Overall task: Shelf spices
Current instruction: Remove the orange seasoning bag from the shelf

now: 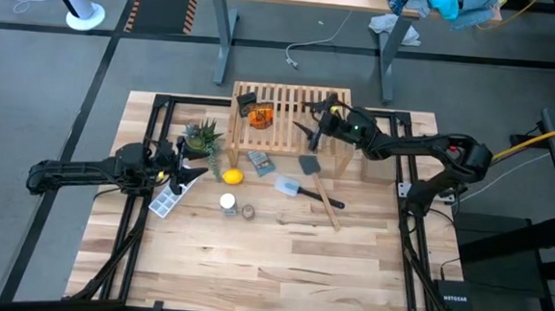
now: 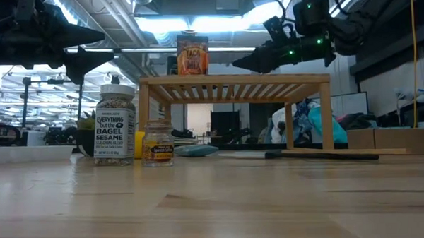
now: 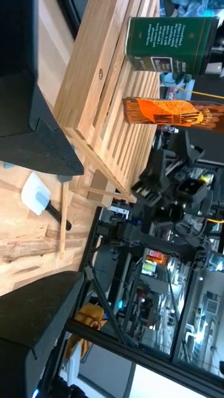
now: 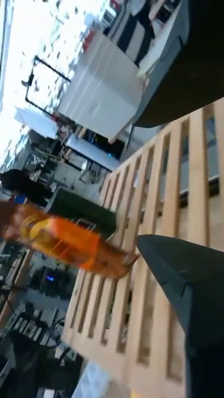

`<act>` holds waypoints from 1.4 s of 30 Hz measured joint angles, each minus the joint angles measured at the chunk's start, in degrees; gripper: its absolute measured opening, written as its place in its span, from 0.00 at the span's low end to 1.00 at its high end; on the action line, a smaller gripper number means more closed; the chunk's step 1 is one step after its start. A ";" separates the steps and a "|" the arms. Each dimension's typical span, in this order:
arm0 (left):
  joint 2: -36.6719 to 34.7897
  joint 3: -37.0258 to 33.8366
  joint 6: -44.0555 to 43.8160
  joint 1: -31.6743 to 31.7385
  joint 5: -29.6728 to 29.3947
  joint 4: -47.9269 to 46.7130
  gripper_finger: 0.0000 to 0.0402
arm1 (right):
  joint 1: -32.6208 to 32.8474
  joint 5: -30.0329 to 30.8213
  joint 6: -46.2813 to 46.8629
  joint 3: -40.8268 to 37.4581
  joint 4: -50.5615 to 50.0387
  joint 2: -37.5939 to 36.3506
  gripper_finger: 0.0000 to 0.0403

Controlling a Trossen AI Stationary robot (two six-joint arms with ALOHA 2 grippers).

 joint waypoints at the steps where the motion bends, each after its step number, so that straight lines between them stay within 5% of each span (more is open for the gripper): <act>1: 0.00 0.00 0.00 -0.01 0.00 -0.01 0.64 | -0.80 -2.13 1.40 0.24 0.28 0.62 0.75; 12: 0.00 0.00 0.12 -0.01 -0.01 0.19 0.64 | -1.20 -17.26 9.24 10.73 -0.09 9.46 0.75; 25: 0.00 0.00 0.24 0.00 0.00 0.12 0.64 | 1.18 -18.82 12.02 21.03 -5.15 17.44 0.73; 30: 0.00 0.00 -0.15 -0.02 0.00 0.08 0.64 | 1.81 -18.27 11.93 22.49 -6.37 18.75 0.57; 39: 0.00 0.00 -0.49 -0.01 0.02 -0.04 0.64 | 1.77 -18.39 12.76 22.58 -6.47 18.72 0.08; 42: 0.02 0.00 -1.33 -0.02 0.02 -0.05 0.64 | 1.75 -19.23 13.04 22.58 -7.82 18.14 0.07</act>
